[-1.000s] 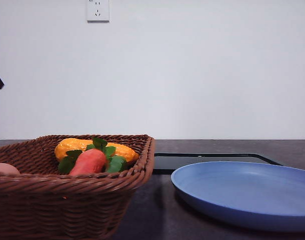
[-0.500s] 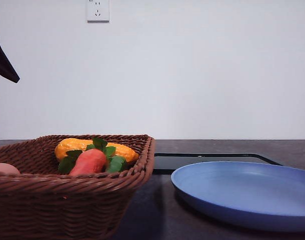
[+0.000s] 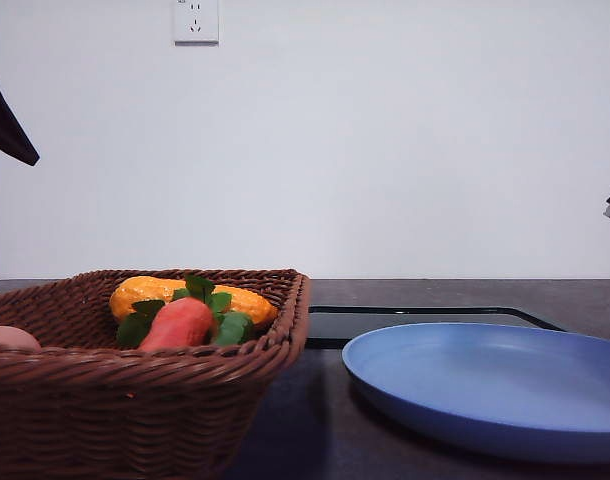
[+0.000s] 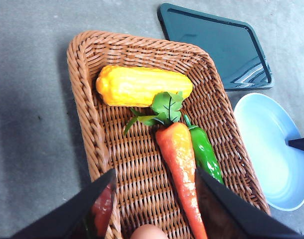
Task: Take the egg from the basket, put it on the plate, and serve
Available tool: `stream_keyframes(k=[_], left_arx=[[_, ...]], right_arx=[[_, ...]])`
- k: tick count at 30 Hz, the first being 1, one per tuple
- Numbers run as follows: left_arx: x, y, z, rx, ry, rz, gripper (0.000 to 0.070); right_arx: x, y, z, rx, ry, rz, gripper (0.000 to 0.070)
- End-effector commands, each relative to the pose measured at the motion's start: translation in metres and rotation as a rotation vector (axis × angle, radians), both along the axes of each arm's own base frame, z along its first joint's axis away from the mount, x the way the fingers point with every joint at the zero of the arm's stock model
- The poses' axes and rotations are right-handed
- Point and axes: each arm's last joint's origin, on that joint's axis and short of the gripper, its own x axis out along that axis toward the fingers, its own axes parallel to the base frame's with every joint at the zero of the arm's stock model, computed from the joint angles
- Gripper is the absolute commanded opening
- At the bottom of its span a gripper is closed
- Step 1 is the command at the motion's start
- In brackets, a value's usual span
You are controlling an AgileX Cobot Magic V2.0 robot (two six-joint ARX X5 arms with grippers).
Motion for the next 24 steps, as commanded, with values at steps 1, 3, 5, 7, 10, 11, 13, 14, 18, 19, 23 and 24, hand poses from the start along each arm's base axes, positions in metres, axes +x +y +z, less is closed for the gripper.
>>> stream_keyframes(k=[1, 3, 5, 7, 10, 11, 13, 14, 18, 19, 23, 24], left_arx=[[0.002, -0.001, 0.005, -0.002, -0.019, -0.01, 0.0321], [0.002, -0.001, 0.005, -0.002, -0.019, -0.01, 0.0321], [0.002, -0.001, 0.005, -0.002, -0.019, -0.01, 0.0322], [0.002, -0.001, 0.005, -0.006, -0.015, -0.006, 0.0328], [0.002, -0.002, 0.005, -0.01, -0.012, -0.01, 0.0375], [0.001, -0.003, 0.005, -0.014, -0.009, -0.017, 0.0407], [0.0, -0.006, 0.007, -0.033, 0.003, -0.041, 0.046], [0.0, -0.008, 0.008, -0.039, 0.011, -0.048, 0.0464], [-0.005, -0.016, 0.023, -0.025, 0.029, -0.096, 0.0461], [-0.007, -0.019, 0.029, -0.013, 0.029, -0.108, 0.046], [-0.016, -0.029, 0.051, 0.073, 0.021, -0.127, 0.0459], [-0.018, -0.032, 0.055, 0.101, 0.024, -0.13, 0.0458]], right_arx=[[0.004, 0.0, 0.002, 0.001, -0.018, 0.006, 0.001], [0.005, 0.0, 0.003, 0.002, -0.027, 0.005, 0.0], [0.005, 0.0, 0.004, 0.002, -0.034, 0.005, 0.0], [0.004, 0.0, 0.006, 0.002, -0.042, 0.004, 0.0], [0.003, 0.0, 0.01, 0.005, -0.066, 0.0, 0.0], [0.002, 0.0, 0.012, 0.007, -0.077, -0.002, 0.0], [0.001, 0.0, 0.018, 0.012, -0.104, -0.011, 0.0], [0.0, -0.001, 0.021, 0.016, -0.12, -0.019, 0.0], [-0.005, -0.005, 0.033, 0.023, -0.189, -0.044, 0.0], [-0.007, -0.006, 0.036, 0.026, -0.205, -0.055, 0.0], [-0.011, -0.01, 0.046, 0.033, -0.258, -0.09, 0.0], [-0.012, -0.011, 0.048, 0.033, -0.27, -0.096, 0.0]])
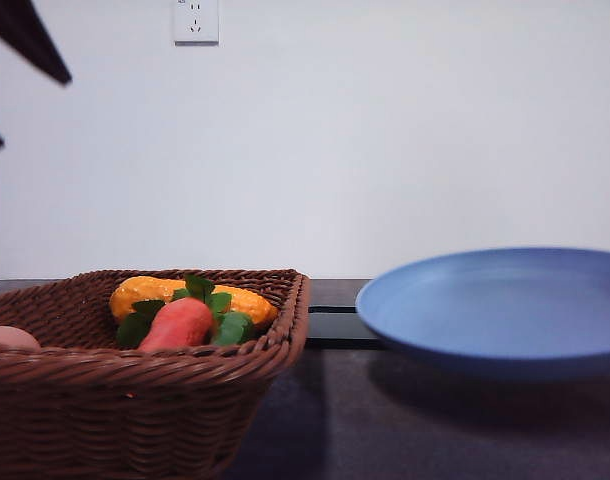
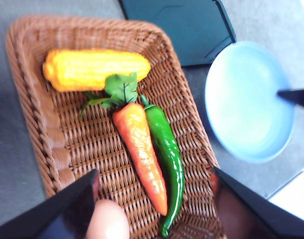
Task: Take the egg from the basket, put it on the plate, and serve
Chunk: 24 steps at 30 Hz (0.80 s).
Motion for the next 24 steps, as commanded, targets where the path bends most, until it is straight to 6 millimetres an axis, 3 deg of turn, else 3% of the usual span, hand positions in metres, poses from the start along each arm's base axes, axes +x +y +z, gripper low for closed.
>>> stream_keyframes(k=[1, 4, 9, 16, 24], left_arx=[[-0.002, -0.006, 0.007, 0.056, -0.005, -0.012, 0.0458], [-0.007, -0.016, 0.01, 0.164, 0.039, -0.014, 0.0458], [-0.006, -0.037, -0.004, 0.305, 0.157, -0.032, 0.0458], [0.009, -0.067, -0.032, 0.418, 0.276, -0.092, 0.0456], [0.026, -0.083, -0.061, 0.526, 0.366, -0.092, 0.0456]], right_arx=[[0.002, -0.001, 0.007, 0.013, -0.027, -0.02, 0.0], [0.0, -0.003, 0.01, 0.017, -0.045, -0.035, 0.0], [-0.001, -0.004, 0.012, 0.018, -0.056, -0.038, 0.0], [-0.001, -0.004, 0.012, 0.019, -0.056, -0.037, 0.0], [-0.001, -0.004, 0.012, 0.019, -0.056, -0.034, 0.0]])
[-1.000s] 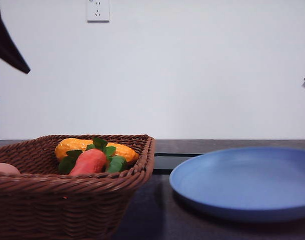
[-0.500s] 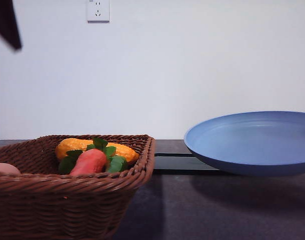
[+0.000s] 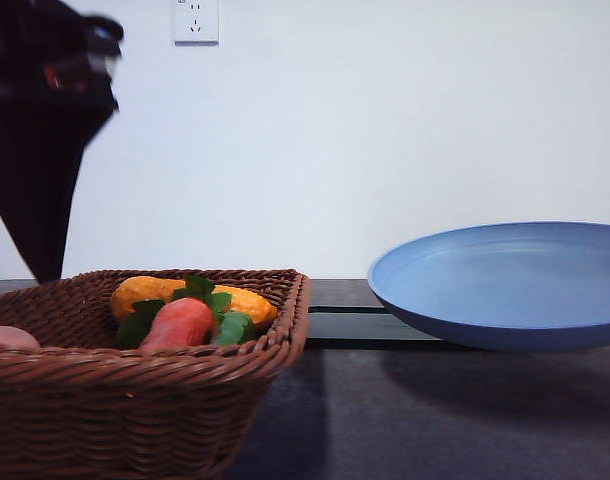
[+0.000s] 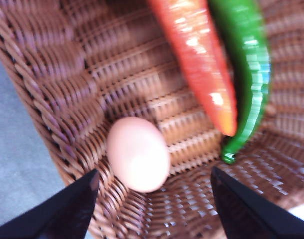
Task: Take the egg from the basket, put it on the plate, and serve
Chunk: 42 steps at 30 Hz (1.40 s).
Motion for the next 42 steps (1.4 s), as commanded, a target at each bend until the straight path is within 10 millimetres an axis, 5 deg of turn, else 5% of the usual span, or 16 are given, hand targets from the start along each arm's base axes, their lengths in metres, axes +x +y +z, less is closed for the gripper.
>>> stream_keyframes(k=[1, 32, 42], left_arx=[[0.004, -0.006, -0.003, 0.006, 0.002, -0.002, 0.0456], [0.017, -0.02, -0.042, 0.124, 0.146, -0.021, 0.0403], [0.015, -0.021, -0.042, 0.134, 0.158, -0.027, 0.0285]], right_arx=[[0.003, 0.0, 0.005, 0.012, -0.017, -0.006, 0.0], [0.003, 0.0, 0.005, 0.007, -0.025, -0.011, 0.0], [0.003, 0.0, 0.005, 0.007, -0.026, -0.011, 0.0]])
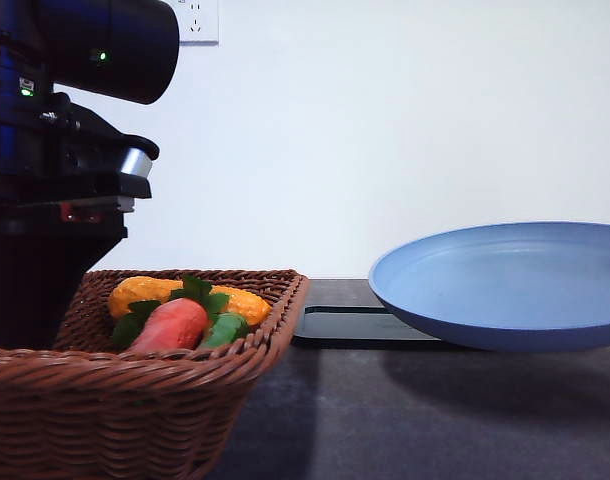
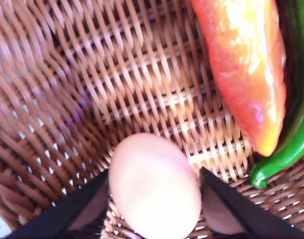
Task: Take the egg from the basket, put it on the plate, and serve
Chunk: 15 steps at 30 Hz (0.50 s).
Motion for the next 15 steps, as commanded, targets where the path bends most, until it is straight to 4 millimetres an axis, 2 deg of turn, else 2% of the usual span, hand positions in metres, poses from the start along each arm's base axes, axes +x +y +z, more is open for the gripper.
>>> stream_keyframes(k=[1, 3, 9, 15], left_arx=[[0.0003, -0.0042, -0.0016, 0.009, 0.011, -0.014, 0.0284], [0.0001, -0.0042, -0.0016, 0.011, 0.012, -0.015, 0.0275], [-0.0004, -0.0049, -0.0016, 0.01, 0.011, -0.019, 0.0177], [0.0004, -0.0058, -0.0003, 0.005, 0.005, -0.027, 0.015]], right_arx=[[0.003, -0.0004, 0.0052, 0.01, -0.024, -0.008, 0.0], [0.0031, -0.0004, 0.0053, 0.01, -0.026, -0.008, 0.0], [0.0033, -0.0003, 0.0055, 0.01, -0.029, -0.007, 0.0], [0.0033, -0.0003, 0.0056, 0.011, -0.03, -0.007, 0.0]])
